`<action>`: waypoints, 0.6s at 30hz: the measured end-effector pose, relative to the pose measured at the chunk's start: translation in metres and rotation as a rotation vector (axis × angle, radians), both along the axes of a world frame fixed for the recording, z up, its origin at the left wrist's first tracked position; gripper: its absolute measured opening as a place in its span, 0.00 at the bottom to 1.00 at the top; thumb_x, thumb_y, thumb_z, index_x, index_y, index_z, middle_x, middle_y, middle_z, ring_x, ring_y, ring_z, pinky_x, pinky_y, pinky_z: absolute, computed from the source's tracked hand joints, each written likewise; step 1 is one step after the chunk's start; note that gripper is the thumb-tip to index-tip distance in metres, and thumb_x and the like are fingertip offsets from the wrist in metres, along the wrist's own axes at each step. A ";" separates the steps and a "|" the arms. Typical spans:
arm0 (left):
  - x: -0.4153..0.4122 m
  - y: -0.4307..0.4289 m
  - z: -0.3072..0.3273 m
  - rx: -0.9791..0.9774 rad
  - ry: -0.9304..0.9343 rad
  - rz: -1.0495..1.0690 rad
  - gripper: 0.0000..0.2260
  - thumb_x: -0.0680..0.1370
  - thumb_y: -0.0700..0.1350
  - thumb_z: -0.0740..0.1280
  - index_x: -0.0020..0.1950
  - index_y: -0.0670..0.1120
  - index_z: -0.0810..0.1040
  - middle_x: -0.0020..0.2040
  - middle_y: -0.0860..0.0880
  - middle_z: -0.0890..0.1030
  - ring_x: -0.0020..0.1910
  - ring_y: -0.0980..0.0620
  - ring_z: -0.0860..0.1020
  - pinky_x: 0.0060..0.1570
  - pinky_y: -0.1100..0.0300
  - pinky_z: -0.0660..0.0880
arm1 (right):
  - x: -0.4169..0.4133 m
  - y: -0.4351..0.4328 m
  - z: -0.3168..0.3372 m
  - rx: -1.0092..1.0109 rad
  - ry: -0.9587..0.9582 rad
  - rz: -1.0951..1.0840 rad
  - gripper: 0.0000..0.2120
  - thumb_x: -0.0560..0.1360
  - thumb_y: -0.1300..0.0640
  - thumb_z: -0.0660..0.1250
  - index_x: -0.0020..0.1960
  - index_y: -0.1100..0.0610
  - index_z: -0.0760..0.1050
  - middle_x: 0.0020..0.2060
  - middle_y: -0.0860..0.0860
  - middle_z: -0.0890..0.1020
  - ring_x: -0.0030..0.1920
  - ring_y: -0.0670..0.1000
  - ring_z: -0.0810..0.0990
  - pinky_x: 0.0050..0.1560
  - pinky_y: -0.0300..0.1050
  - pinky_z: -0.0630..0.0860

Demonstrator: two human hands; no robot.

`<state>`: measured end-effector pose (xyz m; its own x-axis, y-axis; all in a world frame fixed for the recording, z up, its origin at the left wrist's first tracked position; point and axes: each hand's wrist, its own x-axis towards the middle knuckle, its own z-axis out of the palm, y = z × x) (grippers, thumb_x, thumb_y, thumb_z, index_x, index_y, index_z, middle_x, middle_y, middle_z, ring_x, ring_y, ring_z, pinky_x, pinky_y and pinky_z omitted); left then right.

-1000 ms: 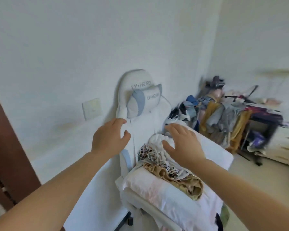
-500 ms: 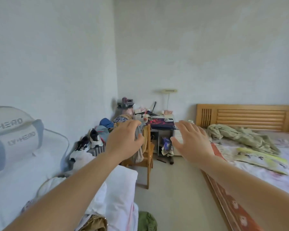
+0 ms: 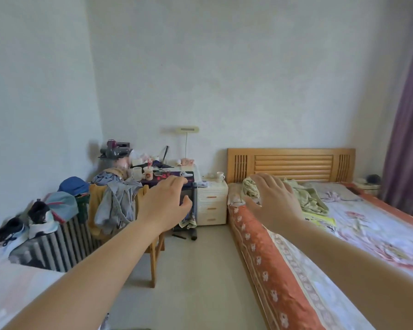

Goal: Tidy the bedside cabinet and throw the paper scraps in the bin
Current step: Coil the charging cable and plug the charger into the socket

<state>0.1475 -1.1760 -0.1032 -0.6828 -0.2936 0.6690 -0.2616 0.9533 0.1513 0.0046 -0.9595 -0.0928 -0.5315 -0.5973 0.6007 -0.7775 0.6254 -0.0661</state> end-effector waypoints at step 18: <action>-0.285 -0.210 0.015 -0.030 0.024 0.005 0.19 0.74 0.49 0.61 0.65 0.48 0.70 0.62 0.50 0.76 0.55 0.50 0.76 0.44 0.58 0.69 | -0.274 -0.194 0.005 0.056 0.002 -0.026 0.24 0.76 0.44 0.58 0.69 0.53 0.62 0.69 0.49 0.69 0.70 0.52 0.63 0.69 0.51 0.58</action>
<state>-0.1373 -1.3858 -0.0878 -0.6650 -0.2762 0.6939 -0.2626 0.9562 0.1290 -0.2696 -1.1535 -0.0879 -0.5462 -0.6160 0.5677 -0.7608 0.6484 -0.0284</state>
